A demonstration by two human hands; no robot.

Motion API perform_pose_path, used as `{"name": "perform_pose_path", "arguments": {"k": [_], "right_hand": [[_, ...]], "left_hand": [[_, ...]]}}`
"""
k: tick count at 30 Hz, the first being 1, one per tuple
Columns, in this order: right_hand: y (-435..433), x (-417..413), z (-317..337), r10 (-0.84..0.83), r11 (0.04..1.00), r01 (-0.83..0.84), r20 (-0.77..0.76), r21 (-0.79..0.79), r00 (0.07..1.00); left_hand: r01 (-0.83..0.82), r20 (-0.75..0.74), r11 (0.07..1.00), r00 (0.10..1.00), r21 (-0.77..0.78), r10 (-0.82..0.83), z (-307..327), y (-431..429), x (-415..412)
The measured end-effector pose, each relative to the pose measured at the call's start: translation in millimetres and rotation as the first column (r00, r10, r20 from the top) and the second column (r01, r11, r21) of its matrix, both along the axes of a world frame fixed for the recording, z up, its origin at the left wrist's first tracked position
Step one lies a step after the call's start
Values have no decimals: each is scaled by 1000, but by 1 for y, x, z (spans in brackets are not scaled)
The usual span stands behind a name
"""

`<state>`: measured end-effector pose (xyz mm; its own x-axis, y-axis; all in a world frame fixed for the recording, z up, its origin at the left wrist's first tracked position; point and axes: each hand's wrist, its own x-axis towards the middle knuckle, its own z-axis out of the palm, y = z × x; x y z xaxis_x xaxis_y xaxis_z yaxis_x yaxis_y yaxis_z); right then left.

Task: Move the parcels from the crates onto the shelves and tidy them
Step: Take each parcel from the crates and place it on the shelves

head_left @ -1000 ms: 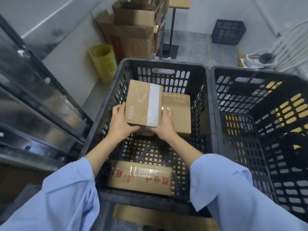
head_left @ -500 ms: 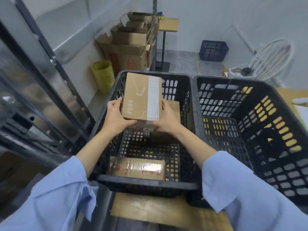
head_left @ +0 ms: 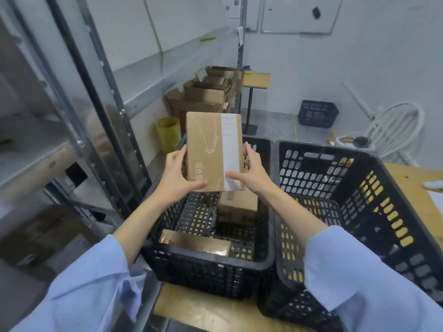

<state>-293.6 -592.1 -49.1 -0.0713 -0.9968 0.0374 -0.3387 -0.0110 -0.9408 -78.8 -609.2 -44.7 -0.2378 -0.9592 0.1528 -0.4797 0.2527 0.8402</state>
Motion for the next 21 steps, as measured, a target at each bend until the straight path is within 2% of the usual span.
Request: {"name": "perform_pose_path", "arguments": {"k": [2, 9, 15, 18, 21], "right_hand": [[7, -3, 2, 27, 999, -28, -45, -27, 999], [40, -19, 11, 144, 979, -141, 13, -147, 989], [76, -29, 20, 298, 928, -304, -60, -213, 953], [95, -26, 24, 363, 895, -383, -124, -230, 923], [114, -16, 29, 438, 863, -448, -99, -232, 894]], "left_hand": [[-39, -24, 999, 999, -13, 39, 2, 14, -3], [-201, -154, 978, 969, -48, 191, 7, 82, -18], [-325, -123, 938, 943, -121, 310, 19, 145, -33], [-406, -170, 901, 909, -155, 380, 29, 181, -35], [-470, -200, 867, 877, -167, 437, 40, 217, -31]]}}
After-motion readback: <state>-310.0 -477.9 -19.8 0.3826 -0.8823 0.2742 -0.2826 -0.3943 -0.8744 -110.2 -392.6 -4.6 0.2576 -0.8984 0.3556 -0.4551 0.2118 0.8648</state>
